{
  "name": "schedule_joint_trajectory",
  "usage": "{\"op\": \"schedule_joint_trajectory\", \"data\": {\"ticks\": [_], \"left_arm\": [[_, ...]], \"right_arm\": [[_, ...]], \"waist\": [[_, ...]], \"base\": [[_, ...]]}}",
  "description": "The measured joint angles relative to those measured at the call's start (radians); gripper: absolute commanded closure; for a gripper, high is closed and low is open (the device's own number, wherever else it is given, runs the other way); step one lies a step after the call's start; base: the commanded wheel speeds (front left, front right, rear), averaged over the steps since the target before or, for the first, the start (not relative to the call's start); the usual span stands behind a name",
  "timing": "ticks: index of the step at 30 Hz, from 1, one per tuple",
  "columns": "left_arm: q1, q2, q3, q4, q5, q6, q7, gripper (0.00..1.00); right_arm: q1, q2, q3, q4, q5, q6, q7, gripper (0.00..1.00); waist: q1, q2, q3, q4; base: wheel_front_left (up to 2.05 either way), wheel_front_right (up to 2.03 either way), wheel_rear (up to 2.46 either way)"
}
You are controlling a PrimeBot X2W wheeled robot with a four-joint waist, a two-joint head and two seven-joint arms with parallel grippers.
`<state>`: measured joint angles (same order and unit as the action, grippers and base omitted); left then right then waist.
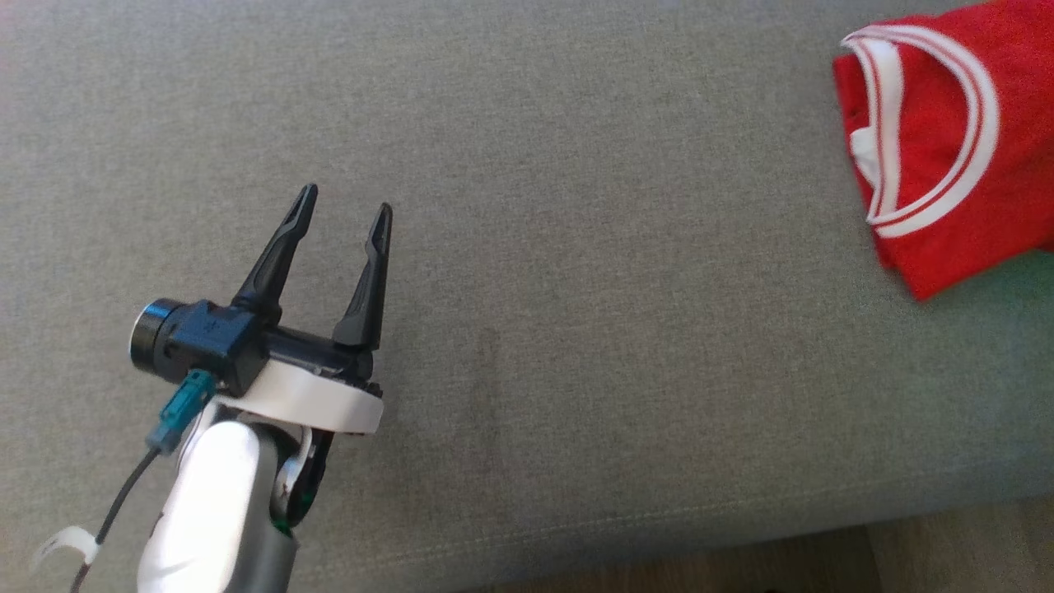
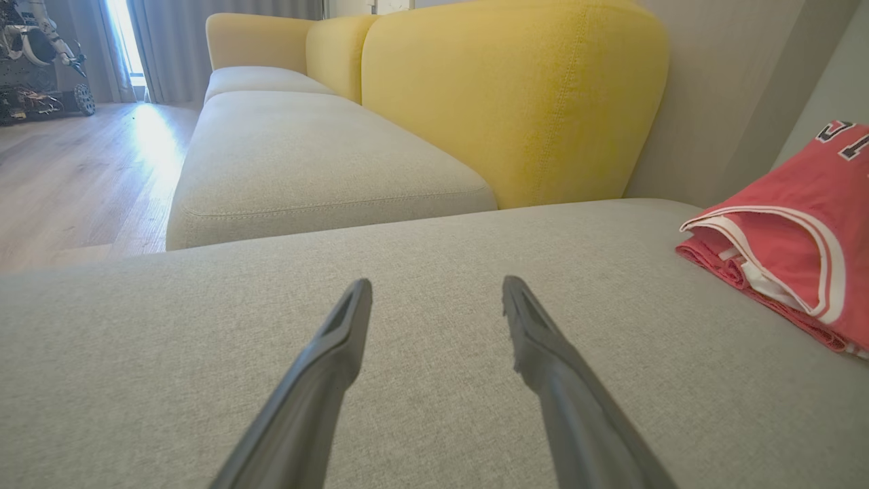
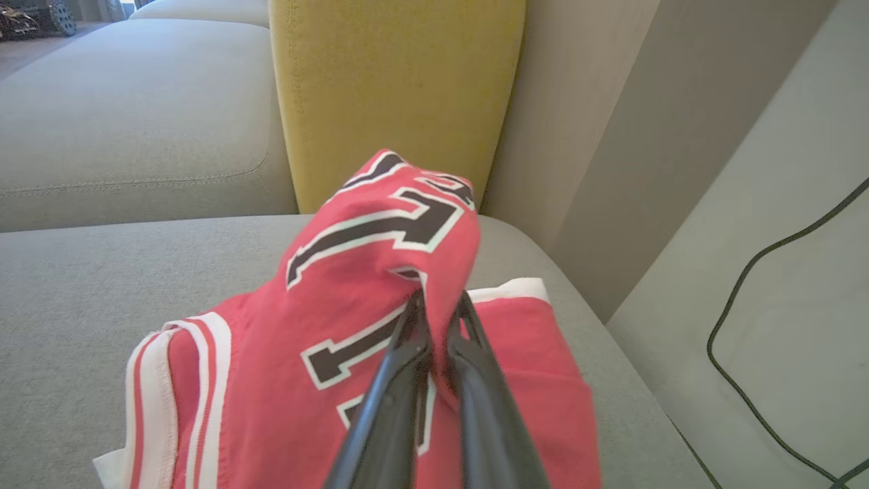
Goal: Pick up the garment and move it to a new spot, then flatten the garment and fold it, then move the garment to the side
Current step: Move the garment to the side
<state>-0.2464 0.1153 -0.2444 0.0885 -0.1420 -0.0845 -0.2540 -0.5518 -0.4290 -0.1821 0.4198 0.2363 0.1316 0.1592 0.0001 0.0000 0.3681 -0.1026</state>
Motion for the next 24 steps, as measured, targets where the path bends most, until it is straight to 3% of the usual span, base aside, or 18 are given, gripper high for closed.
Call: {"op": "schedule_joint_trajectory", "data": {"ticks": [11, 12, 13, 14, 15, 24], "left_arm": [[-0.008, 0.009, -0.002, 0.001, 0.009, -0.005, 0.000, 0.00], [-0.009, 0.009, -0.003, 0.001, 0.009, -0.005, 0.000, 0.00], [-0.011, 0.010, -0.003, 0.001, 0.009, -0.006, 0.000, 0.00], [-0.014, 0.010, -0.003, 0.002, 0.009, -0.010, 0.000, 0.00], [-0.016, 0.011, -0.003, 0.002, 0.009, -0.013, 0.000, 0.00], [-0.020, 0.012, -0.003, 0.013, 0.009, -0.014, 0.000, 0.00]], "right_arm": [[-0.014, -0.032, -0.063, -0.038, 0.022, 0.000, 0.026, 0.99], [-0.014, -0.031, -0.063, -0.044, 0.022, 0.000, 0.026, 0.87], [-0.014, -0.030, -0.064, -0.051, 0.022, 0.000, 0.026, 0.69], [-0.014, -0.028, -0.065, -0.056, 0.022, 0.000, 0.029, 0.43], [-0.014, -0.025, -0.067, -0.060, 0.022, 0.000, 0.036, 0.00], [0.063, 0.030, -0.122, -0.183, -0.023, 0.000, 0.076, 0.00]], "waist": [[0.0000, 0.0000, 0.040, -0.026], [0.0000, 0.0000, 0.043, -0.028], [0.0000, 0.0000, 0.044, -0.030], [0.0000, 0.0000, 0.045, -0.032], [0.0000, 0.0000, 0.045, -0.034], [0.0000, 0.0000, 0.007, -0.045]], "base": [[0.00, 0.00, 0.00], [0.00, 0.00, 0.00], [0.00, 0.00, 0.00], [0.00, 0.00, 0.00], [0.00, 0.00, 0.00], [0.00, 0.00, 0.00]]}}
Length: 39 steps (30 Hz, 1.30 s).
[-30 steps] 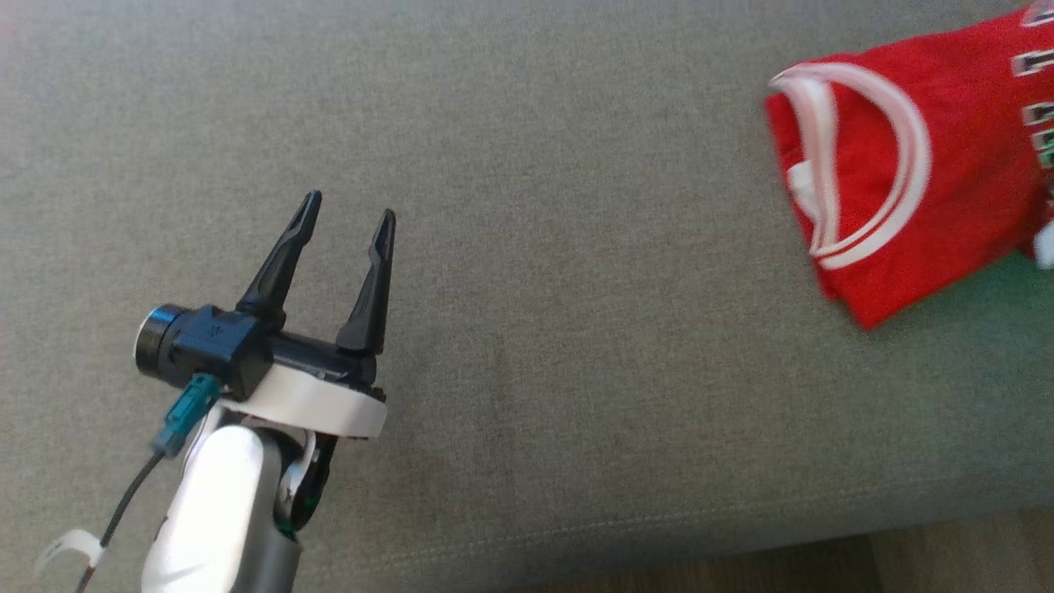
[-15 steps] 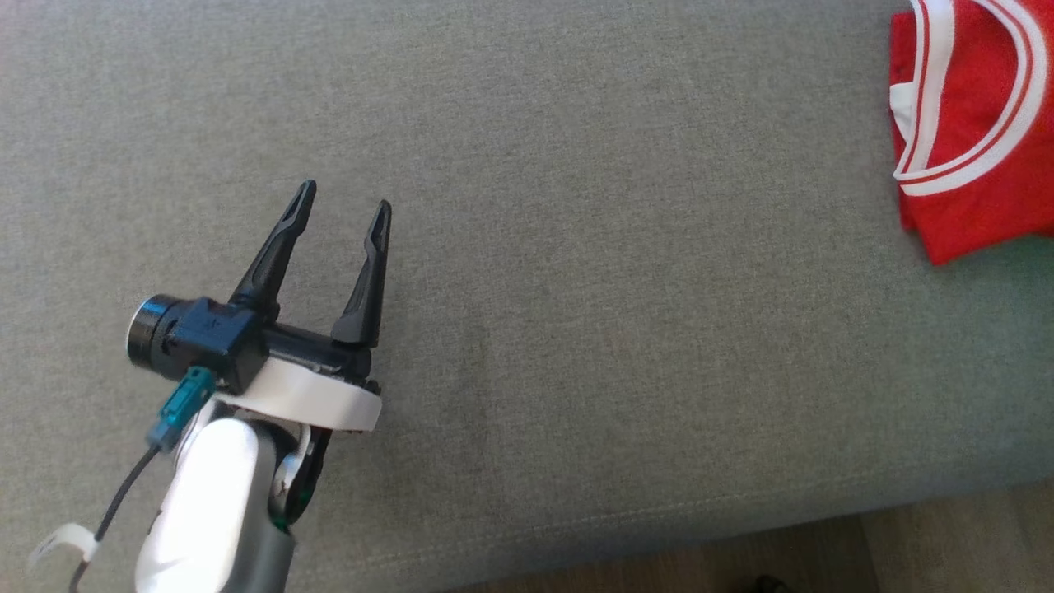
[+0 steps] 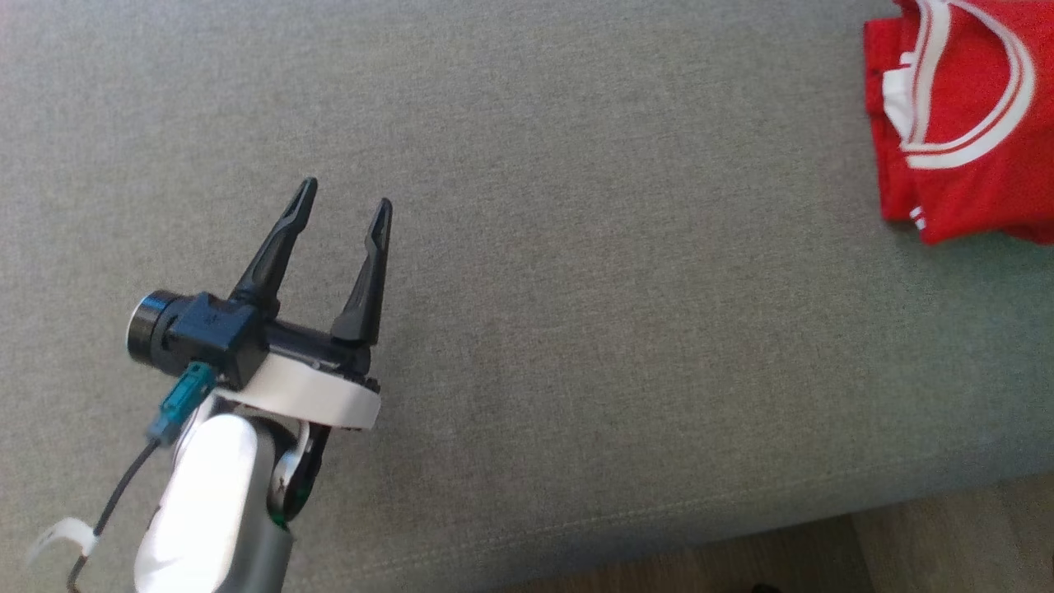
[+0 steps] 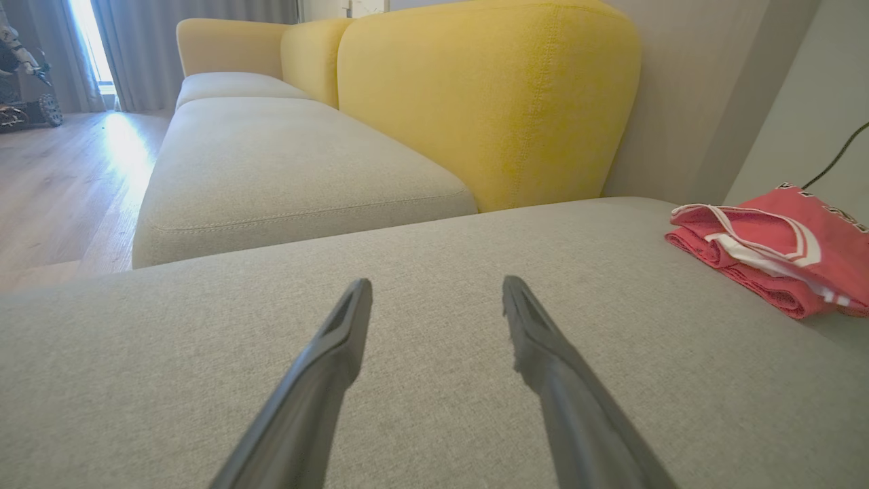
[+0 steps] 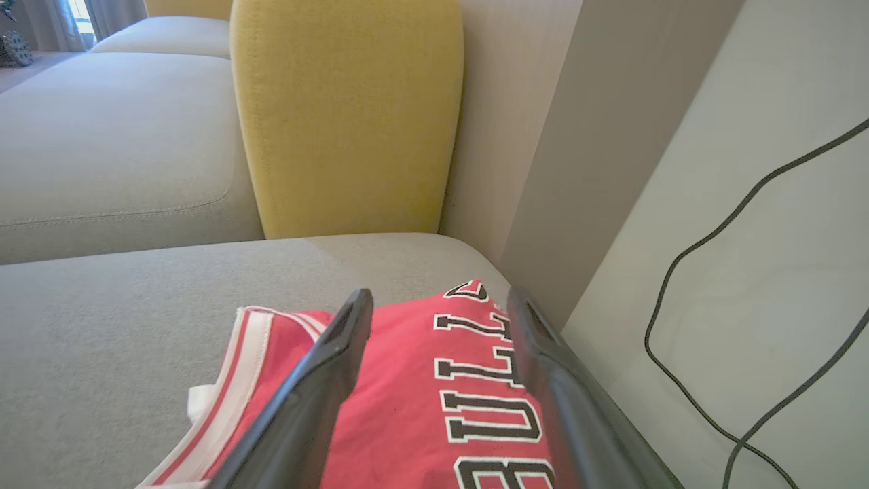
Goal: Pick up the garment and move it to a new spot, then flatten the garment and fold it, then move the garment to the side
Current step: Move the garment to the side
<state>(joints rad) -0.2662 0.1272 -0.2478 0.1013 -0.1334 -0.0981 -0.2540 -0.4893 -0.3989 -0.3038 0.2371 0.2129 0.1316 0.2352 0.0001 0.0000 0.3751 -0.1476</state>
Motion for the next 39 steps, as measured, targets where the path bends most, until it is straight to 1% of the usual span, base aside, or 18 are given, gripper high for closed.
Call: {"op": "schedule_joint_trajectory", "data": {"ticks": [5, 6, 7, 9, 13, 17, 20, 24, 25, 28, 32, 35, 39], "left_arm": [[0.028, 0.001, 0.003, 0.007, -0.001, 0.002, 0.000, 0.00], [0.036, 0.001, 0.005, 0.009, -0.003, 0.003, 0.000, 0.00], [0.051, 0.001, 0.011, 0.015, -0.010, 0.014, 0.000, 0.00], [0.068, 0.000, 0.022, 0.018, -0.016, 0.021, 0.000, 0.00], [0.103, -0.002, 0.041, 0.024, -0.030, 0.041, 0.000, 0.00], [0.134, -0.006, 0.057, 0.030, -0.041, 0.055, 0.000, 0.00], [0.152, -0.007, 0.067, 0.037, -0.047, 0.069, 0.000, 0.00], [0.171, -0.012, 0.072, 0.049, -0.060, 0.082, 0.000, 0.00], [0.171, -0.012, 0.072, 0.049, -0.060, 0.082, 0.000, 0.00], [0.200, -0.010, 0.085, 0.053, -0.065, 0.096, 0.000, 0.00], [0.237, -0.002, 0.098, 0.058, -0.072, 0.107, 0.005, 0.00], [0.260, 0.001, 0.099, 0.058, -0.072, 0.109, 0.008, 0.00], [0.291, 0.007, 0.099, 0.053, -0.072, 0.115, 0.018, 0.00]], "right_arm": [[0.114, 0.078, 0.001, -0.156, -0.006, 0.000, -0.009, 0.00], [0.133, 0.099, 0.007, -0.192, -0.007, 0.000, -0.016, 0.00], [0.176, 0.139, 0.028, -0.254, -0.015, 0.000, -0.015, 0.00], [0.225, 0.180, 0.056, -0.304, -0.019, 0.000, -0.015, 0.00], [0.321, 0.243, 0.130, -0.362, -0.021, 0.000, -0.015, 0.00], [0.376, 0.291, 0.221, -0.377, -0.018, 0.000, -0.030, 0.00], [0.406, 0.305, 0.272, -0.372, -0.018, 0.000, -0.045, 0.00], [0.446, 0.320, 0.307, -0.355, -0.015, 0.000, -0.063, 0.00], [0.446, 0.320, 0.307, -0.355, -0.015, 0.000, -0.063, 0.00], [0.465, 0.323, 0.323, -0.345, -0.018, 0.000, -0.079, 0.00], [0.476, 0.327, 0.321, -0.331, -0.027, 0.000, -0.087, 0.00], [0.508, 0.331, 0.318, -0.330, -0.031, 0.000, -0.095, 0.00], [0.535, 0.338, 0.316, -0.330, -0.038, 0.000, -0.095, 0.00]], "waist": [[0.0000, 0.0000, -0.030, -0.006], [0.0000, 0.0000, -0.038, -0.006], [-0.0001, 0.0000, -0.056, -0.006], [-0.0001, 0.0000, -0.076, -0.004], [-0.0001, 0.0000, -0.119, 0.008], [-0.0001, 0.0000, -0.157, 0.038], [-0.0001, 0.0000, -0.183, 0.070], [-0.0001, 0.0000, -0.218, 0.120], [-0.0001, 0.0000, -0.218, 0.120], [-0.0001, 0.0000, -0.248, 0.154], [-0.0001, 0.0000, -0.286, 0.189], [-0.0001, 0.0000, -0.315, 0.204], [-0.0001, 0.0000, -0.348, 0.204]], "base": [[0.00, 0.00, 0.00], [0.00, 0.00, 0.00], [0.00, 0.00, 0.00], [0.00, 0.00, 0.00], [0.00, 0.00, 0.00], [0.00, 0.00, 0.00], [0.00, 0.00, 0.00], [0.00, 0.00, 0.00], [0.00, 0.00, 0.00], [0.00, 0.00, 0.00], [0.00, 0.00, 0.00], [0.00, 0.00, 0.00], [0.00, 0.00, 0.00]]}}
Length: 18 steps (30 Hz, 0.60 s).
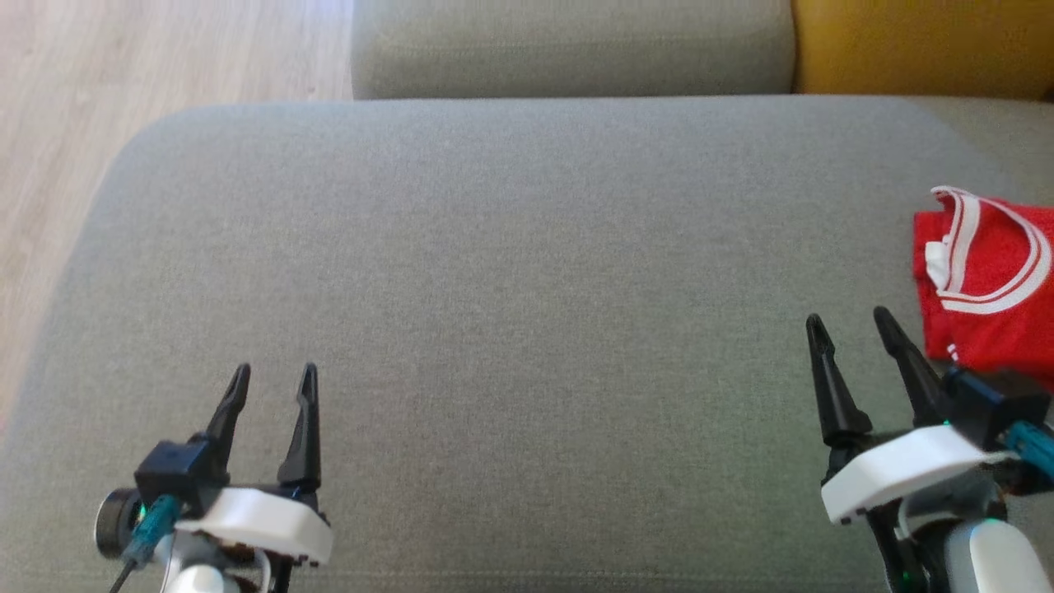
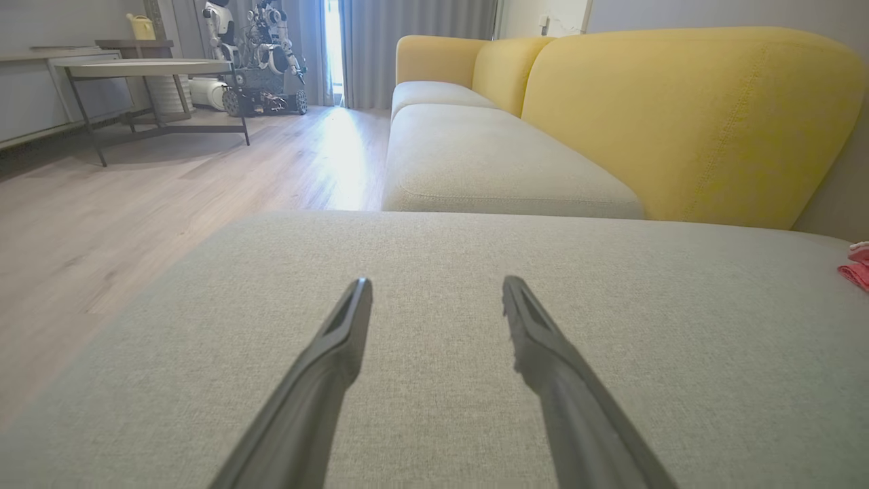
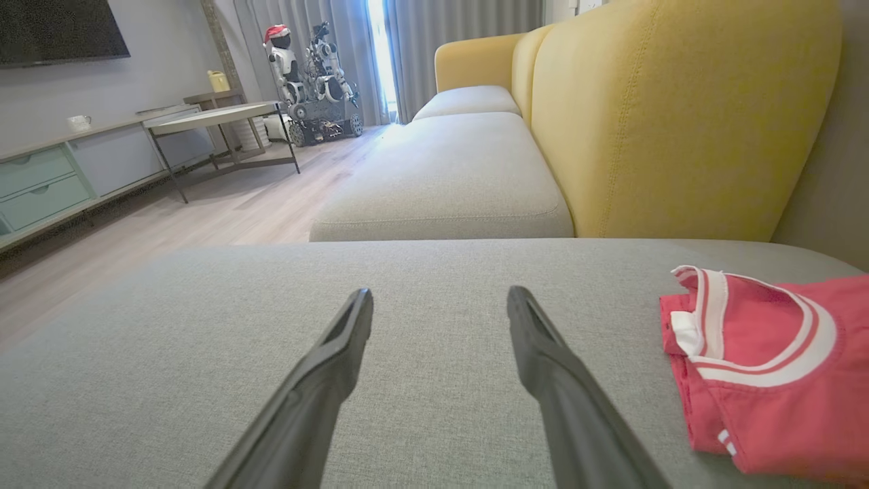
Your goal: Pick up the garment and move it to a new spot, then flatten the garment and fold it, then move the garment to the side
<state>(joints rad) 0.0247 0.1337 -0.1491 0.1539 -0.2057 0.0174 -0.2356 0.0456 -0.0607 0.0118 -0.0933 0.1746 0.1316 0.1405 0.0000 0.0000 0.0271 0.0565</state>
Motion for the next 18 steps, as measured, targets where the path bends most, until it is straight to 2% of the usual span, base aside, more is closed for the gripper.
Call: {"op": "schedule_joint_trajectory", "data": {"ticks": [18], "left_arm": [[0.055, 0.019, -0.011, -0.019, -0.017, 0.009, 0.033, 0.00]], "right_arm": [[0.052, 0.010, -0.004, -0.002, 0.000, 0.000, -0.019, 0.00]], "waist": [[0.0000, 0.0000, -0.048, -0.037]], "base": [[0.00, 0.00, 0.00]]}}
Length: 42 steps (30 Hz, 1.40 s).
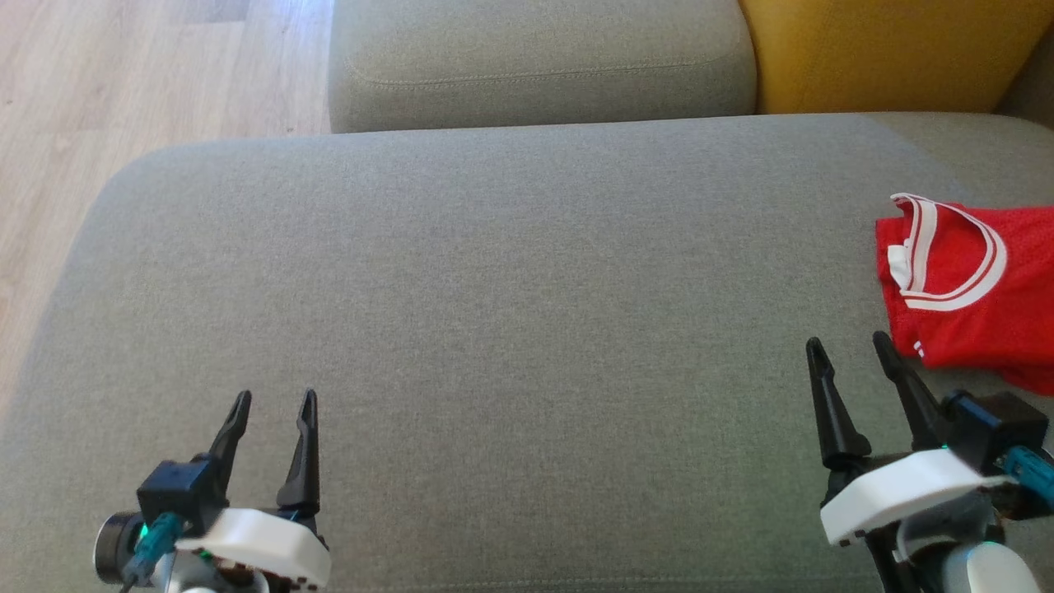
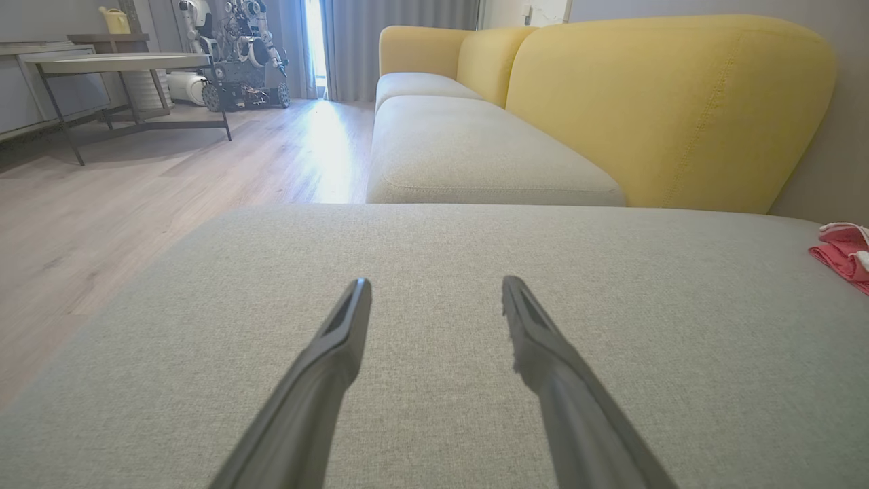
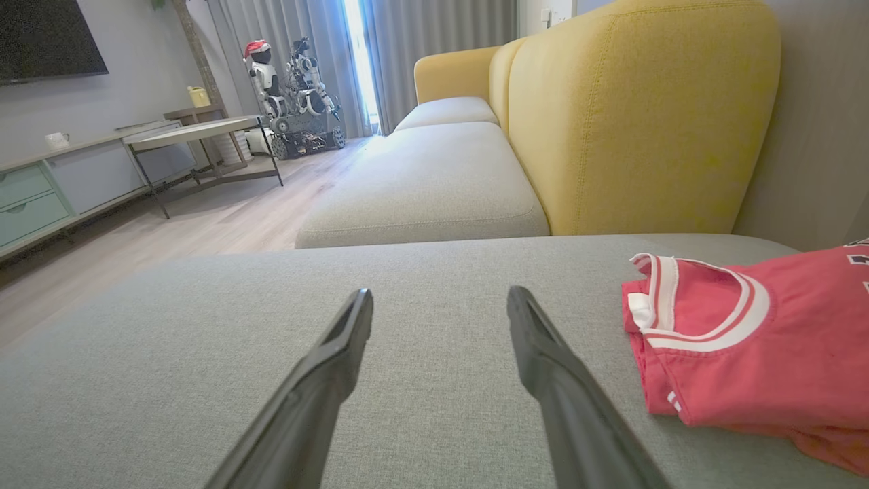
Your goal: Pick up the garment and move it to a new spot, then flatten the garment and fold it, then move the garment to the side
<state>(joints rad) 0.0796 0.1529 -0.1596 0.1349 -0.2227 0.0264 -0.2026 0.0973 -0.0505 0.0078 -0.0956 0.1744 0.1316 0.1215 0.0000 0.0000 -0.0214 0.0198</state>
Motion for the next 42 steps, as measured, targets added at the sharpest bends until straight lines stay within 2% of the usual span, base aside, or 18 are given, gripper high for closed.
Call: {"op": "schedule_joint_trajectory", "data": {"ticks": [32, 33, 37, 42], "left_arm": [[0.000, 0.016, -0.026, 0.006, -0.023, 0.008, 0.008, 0.00], [0.000, 0.016, -0.027, 0.008, -0.026, 0.008, 0.008, 1.00], [0.023, -0.002, -0.028, 0.065, -0.032, 0.008, 0.010, 1.00], [0.036, -0.003, -0.023, 0.070, -0.085, 0.007, 0.026, 1.00]], "right_arm": [[0.000, 0.000, 0.013, 0.007, 0.000, 0.000, -0.013, 0.00], [0.000, 0.000, 0.013, 0.010, 0.000, 0.000, -0.013, 1.00], [0.018, 0.003, 0.016, 0.071, 0.006, 0.000, -0.010, 1.00], [0.031, 0.004, 0.016, 0.080, 0.065, 0.000, -0.010, 1.00]], "waist": [[0.0000, 0.0000, 0.002, 0.000], [0.0000, 0.0000, 0.002, 0.000], [0.0000, 0.0000, 0.002, 0.000], [0.0000, 0.0000, 0.003, -0.001]], "base": [[0.00, 0.00, 0.00], [0.00, 0.00, 0.00], [0.00, 0.00, 0.00], [0.00, 0.00, 0.00]]}}
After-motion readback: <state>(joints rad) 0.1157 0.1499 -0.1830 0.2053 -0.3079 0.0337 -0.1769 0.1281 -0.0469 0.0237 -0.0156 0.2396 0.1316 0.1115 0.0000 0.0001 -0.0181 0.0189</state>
